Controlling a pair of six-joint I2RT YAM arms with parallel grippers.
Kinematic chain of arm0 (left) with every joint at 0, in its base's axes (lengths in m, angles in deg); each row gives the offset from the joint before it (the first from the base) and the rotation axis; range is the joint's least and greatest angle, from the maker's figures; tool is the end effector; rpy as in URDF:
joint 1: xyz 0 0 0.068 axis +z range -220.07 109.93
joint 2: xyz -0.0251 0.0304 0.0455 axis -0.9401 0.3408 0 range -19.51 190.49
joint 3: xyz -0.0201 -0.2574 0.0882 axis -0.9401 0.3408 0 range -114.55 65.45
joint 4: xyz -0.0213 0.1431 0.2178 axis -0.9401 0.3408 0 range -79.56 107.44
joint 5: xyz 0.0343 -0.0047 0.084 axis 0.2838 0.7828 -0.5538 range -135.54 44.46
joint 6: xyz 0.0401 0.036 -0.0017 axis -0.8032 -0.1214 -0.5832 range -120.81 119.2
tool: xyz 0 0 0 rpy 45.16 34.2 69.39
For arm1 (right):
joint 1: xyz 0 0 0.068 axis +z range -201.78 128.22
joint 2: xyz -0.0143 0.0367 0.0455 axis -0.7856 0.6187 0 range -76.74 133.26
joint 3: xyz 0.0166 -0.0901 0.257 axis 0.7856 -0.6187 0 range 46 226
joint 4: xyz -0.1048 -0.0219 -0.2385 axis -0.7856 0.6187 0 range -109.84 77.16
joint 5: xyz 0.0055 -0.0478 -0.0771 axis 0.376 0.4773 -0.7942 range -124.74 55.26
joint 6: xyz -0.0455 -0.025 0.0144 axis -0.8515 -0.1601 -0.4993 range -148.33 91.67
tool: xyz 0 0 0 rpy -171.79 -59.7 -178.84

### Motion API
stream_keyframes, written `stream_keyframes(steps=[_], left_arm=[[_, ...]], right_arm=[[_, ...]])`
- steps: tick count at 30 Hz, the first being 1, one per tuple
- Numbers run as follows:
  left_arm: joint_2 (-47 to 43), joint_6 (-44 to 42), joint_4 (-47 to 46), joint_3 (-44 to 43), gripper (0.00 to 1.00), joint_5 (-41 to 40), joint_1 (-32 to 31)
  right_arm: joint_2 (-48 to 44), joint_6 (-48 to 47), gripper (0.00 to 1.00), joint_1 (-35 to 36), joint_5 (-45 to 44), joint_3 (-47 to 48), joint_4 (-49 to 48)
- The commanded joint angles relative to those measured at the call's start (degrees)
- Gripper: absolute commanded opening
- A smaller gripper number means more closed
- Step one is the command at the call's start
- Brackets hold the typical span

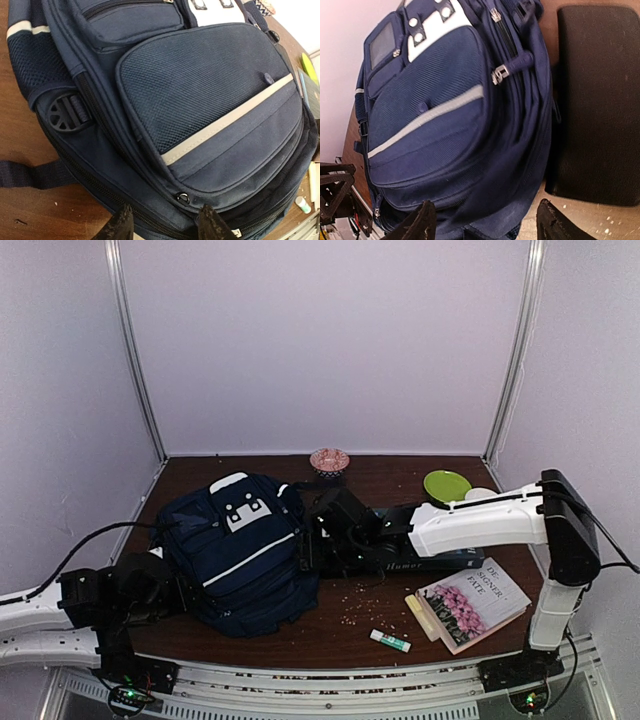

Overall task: Pack the student bag
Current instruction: Adjust the student bag at the center of the board.

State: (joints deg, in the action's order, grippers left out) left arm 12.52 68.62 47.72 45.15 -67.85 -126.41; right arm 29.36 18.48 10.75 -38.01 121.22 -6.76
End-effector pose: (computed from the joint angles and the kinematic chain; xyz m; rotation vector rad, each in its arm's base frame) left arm 0.0769 -0.0910 0.1817 -0.4526 2.3820 -0.5870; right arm 0.1923 0.3656 0.2169 -0.3128 2.4888 0.8280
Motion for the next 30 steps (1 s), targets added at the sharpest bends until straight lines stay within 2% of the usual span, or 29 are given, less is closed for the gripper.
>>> stream_keyframes(steps=[1,3,5,11,15,16,22,30], left_arm=[[3.4,-7.0,-4.4,-3.3,0.77,-0.6,0.3],[4.5,-8.3,-4.6,-4.0,0.77,-0.9,0.3],[5.5,-9.0,-4.7,-4.5,0.77,-1.3,0.3],[6.0,-9.8,-5.6,-4.4,0.77,-1.1,0.3],[5.2,-10.0,-3.8,-5.0,0.76,-2.3,0.3],[4.8,-10.2,-3.6,-5.2,0.76,-2.6,0.3],[1.4,-12.8,-5.7,-5.4,0.76,-3.0,0.3],[0.4,-16.6,-9.2,-6.3,0.76,-3.2,0.3]], right_arm=[[-0.2,6.2,0.67,-0.5,3.6,-1.4,-1.8],[0.5,8.1,0.66,-0.6,5.3,-1.7,-2.3],[1.9,10.1,0.61,-0.6,7.6,-1.3,-3.4],[6.0,10.4,0.28,-2.3,10.7,1.6,-4.5],[6.5,4.2,0.03,-2.5,8.4,6.9,1.1],[6.3,1.9,0.0,-2.5,7.2,8.5,3.0],[5.4,-10.1,0.0,-4.1,2.8,19.0,13.9],[4.3,-15.5,0.0,-10.3,2.0,23.1,16.9]])
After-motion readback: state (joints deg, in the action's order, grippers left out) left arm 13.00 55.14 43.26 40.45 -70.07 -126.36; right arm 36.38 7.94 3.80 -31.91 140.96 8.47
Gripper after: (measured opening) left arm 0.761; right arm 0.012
